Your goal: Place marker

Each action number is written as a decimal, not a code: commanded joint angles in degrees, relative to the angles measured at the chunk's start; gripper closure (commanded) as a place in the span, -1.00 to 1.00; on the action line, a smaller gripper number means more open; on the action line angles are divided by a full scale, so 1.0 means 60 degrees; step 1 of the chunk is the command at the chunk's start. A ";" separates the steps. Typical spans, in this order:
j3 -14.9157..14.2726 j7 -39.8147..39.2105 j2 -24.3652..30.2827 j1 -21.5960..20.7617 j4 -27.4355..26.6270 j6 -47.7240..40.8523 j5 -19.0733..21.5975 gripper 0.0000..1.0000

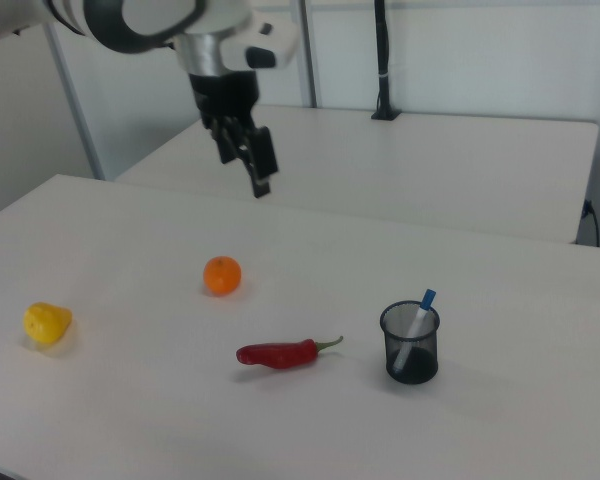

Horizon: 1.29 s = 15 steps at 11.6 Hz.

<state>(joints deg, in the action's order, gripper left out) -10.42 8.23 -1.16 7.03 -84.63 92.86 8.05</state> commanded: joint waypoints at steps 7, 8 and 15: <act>0.1722 -0.1101 0.0573 -0.0776 -0.0703 -0.0331 -0.0331 -1.00; 0.1679 -0.1457 0.0559 -0.0863 -0.0763 -0.0301 -0.0490 -1.00; 0.1620 -0.2090 0.0486 -0.1289 -0.1467 0.0696 -0.1298 -1.00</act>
<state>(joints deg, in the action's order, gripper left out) 0.19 -2.94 -0.10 -0.12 -91.14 95.49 0.86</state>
